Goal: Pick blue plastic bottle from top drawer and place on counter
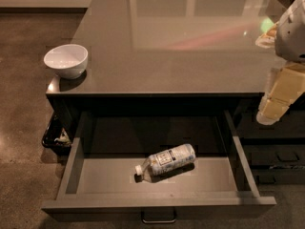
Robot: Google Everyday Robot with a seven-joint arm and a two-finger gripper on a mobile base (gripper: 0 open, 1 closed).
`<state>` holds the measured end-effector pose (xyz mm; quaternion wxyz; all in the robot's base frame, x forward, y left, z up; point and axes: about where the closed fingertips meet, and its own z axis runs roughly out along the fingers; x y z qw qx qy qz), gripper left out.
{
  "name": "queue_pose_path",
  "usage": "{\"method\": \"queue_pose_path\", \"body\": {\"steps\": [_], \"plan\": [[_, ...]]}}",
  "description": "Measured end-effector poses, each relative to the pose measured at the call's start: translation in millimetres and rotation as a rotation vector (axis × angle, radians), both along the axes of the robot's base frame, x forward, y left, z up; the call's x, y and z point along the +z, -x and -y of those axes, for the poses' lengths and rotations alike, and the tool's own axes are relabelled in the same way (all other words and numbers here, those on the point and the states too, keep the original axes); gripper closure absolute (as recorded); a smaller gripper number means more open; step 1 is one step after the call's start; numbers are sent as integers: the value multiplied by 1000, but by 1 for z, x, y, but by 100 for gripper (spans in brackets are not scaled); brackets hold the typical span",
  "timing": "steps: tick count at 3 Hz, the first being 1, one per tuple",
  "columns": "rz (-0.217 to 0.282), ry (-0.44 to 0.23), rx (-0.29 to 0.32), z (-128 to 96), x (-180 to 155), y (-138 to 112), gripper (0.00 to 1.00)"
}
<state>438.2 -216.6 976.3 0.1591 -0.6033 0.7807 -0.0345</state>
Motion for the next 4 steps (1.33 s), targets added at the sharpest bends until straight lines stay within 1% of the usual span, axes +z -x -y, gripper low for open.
{"method": "queue_pose_path", "body": {"steps": [1, 2, 3, 4], "plan": [[0, 0, 0, 0, 0, 0, 0], [-20, -55, 25, -17, -35, 1, 0], [-91, -233, 108, -63, -120, 2, 0], [-160, -430, 221, -105, -178, -8, 0]]}}
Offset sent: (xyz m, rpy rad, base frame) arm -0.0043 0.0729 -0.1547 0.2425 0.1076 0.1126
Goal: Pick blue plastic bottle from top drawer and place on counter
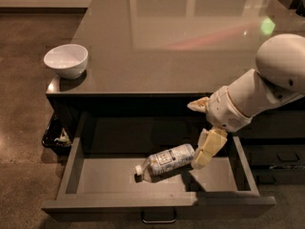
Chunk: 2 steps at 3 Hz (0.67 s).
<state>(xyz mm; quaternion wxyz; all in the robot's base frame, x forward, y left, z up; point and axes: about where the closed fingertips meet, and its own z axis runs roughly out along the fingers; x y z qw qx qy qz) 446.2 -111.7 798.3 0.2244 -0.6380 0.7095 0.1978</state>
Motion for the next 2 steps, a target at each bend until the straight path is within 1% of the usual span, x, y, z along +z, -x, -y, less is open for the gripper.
{"method": "queue_pose_path", "body": {"steps": [1, 2], "plan": [[0, 0, 0, 0, 0, 0, 0], [-2, -4, 18, -5, -13, -8, 0]]}}
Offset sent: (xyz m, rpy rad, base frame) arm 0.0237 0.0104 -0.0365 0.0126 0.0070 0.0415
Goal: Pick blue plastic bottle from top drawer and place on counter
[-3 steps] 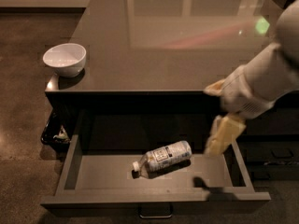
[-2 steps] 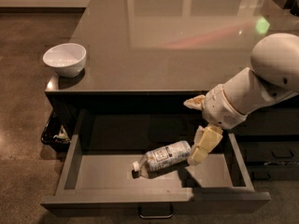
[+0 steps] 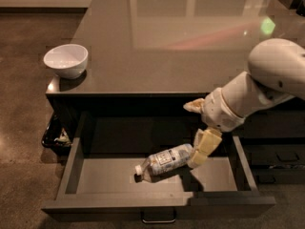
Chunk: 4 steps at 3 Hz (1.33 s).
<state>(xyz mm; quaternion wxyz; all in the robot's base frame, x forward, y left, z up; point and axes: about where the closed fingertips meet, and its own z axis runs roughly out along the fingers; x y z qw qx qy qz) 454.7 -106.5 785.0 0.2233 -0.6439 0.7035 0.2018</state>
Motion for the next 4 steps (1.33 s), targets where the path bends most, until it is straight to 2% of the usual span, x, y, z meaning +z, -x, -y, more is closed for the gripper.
{"method": "queue_pose_path", "body": {"steps": [1, 2, 4], "plan": [[11, -36, 54, -16, -20, -19, 0], [19, -83, 99, -30, -46, -24, 0], [58, -162, 167, -47, -89, -8, 0]]}}
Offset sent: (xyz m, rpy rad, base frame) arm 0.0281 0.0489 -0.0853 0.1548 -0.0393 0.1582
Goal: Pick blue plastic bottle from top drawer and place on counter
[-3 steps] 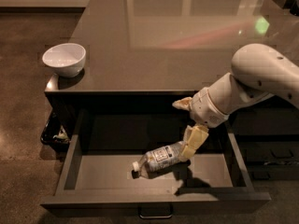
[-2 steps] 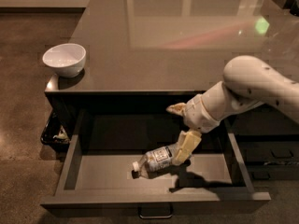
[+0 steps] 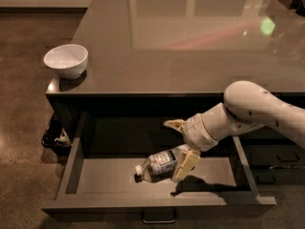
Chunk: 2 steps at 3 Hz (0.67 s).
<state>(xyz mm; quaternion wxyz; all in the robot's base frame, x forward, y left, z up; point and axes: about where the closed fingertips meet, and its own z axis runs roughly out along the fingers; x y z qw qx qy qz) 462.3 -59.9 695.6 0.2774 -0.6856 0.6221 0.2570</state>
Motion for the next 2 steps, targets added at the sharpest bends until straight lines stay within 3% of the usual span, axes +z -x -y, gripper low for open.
{"method": "queue_pose_path", "body": {"steps": [2], "plan": [[25, -4, 5, -5, -12, -11, 0]]}}
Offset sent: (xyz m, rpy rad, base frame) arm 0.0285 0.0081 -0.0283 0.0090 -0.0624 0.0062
